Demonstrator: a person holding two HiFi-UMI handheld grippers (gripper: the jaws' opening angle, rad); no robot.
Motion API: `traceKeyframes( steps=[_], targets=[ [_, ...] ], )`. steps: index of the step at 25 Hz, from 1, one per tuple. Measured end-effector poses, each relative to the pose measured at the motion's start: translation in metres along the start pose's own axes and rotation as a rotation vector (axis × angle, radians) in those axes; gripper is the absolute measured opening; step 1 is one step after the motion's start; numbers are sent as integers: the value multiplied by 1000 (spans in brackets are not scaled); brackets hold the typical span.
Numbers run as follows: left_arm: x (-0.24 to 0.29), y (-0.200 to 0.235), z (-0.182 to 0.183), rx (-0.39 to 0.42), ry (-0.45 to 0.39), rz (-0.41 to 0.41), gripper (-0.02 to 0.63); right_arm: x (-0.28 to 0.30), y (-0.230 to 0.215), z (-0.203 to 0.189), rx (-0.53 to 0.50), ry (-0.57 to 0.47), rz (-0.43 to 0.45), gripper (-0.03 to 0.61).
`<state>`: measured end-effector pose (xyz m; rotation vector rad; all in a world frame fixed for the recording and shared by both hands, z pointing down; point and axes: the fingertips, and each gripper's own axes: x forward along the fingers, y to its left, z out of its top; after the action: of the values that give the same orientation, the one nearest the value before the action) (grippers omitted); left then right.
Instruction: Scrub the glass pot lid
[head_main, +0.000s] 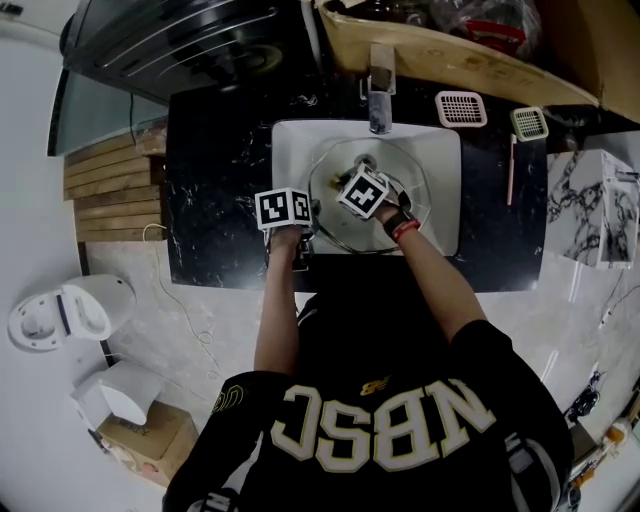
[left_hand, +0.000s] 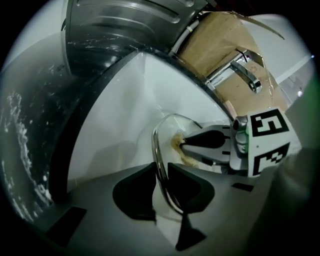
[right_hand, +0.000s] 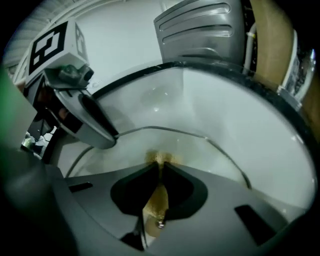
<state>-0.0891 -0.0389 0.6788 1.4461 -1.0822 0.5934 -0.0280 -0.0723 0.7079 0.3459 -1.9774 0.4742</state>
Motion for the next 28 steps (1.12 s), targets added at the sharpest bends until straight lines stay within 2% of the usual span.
traceKeyframes(
  steps=[7, 12, 16, 18, 22, 25, 28],
  targets=[
    [1, -4, -1, -28, 11, -42, 87, -5, -59, -21, 11, 54, -110, 41],
    [-1, -12, 4, -23, -12, -73, 89, -25, -96, -64, 67, 125, -205, 41],
    [-2, -13, 4, -14, -16, -75, 91, -49, -104, -103, 131, 213, -209, 41],
    [-2, -13, 5, -11, -18, -74, 91, -60, -99, -114, 145, 239, -194, 41],
    [-2, -14, 4, 3, -20, -66, 91, -65, -58, -118, 168, 201, -90, 41],
    [-2, -15, 7, 7, -27, -77, 91, -70, -37, -122, 144, 218, -110, 40],
    [-2, -14, 9, 24, -31, -65, 91, -67, -10, -107, 129, 183, -58, 40]
  ],
)
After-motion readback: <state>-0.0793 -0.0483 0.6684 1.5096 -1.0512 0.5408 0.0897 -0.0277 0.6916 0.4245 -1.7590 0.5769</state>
